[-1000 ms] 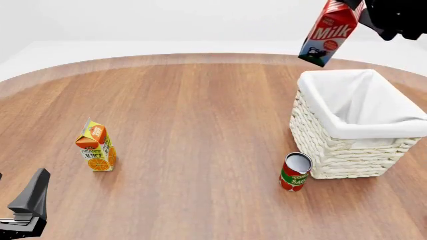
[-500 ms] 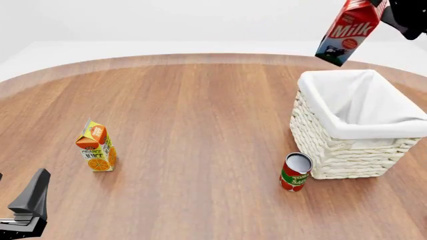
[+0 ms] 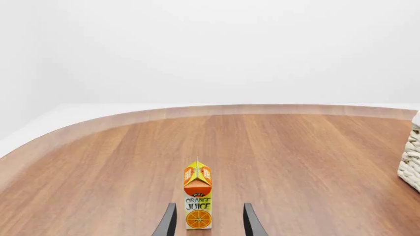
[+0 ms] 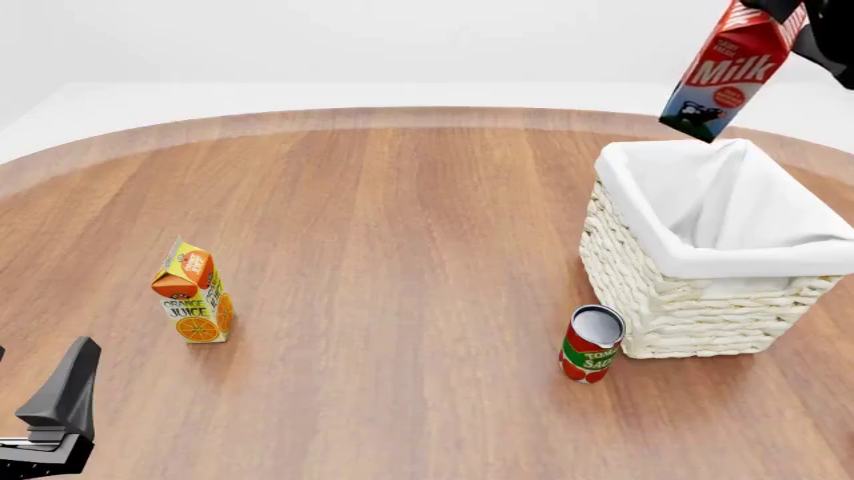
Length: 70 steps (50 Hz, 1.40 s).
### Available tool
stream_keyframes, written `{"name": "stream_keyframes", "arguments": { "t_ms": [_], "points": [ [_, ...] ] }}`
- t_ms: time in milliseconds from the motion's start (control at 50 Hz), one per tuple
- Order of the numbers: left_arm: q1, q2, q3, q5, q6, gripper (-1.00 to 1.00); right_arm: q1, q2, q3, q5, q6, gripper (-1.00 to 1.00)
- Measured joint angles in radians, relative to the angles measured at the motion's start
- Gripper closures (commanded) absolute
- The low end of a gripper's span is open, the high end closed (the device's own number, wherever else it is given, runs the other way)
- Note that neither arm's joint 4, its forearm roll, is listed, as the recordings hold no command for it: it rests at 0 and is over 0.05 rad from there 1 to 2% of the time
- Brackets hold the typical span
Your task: Pick the milk and place it in the basket.
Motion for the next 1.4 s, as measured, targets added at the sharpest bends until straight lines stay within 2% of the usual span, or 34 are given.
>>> {"name": "stream_keyframes", "arguments": {
  "t_ms": [1400],
  "points": [
    [0.000, 0.000, 0.000, 0.000, 0.000, -1.00, -0.124, 0.048, 0.067, 0.008, -0.053, 1.00]
  ]
}}
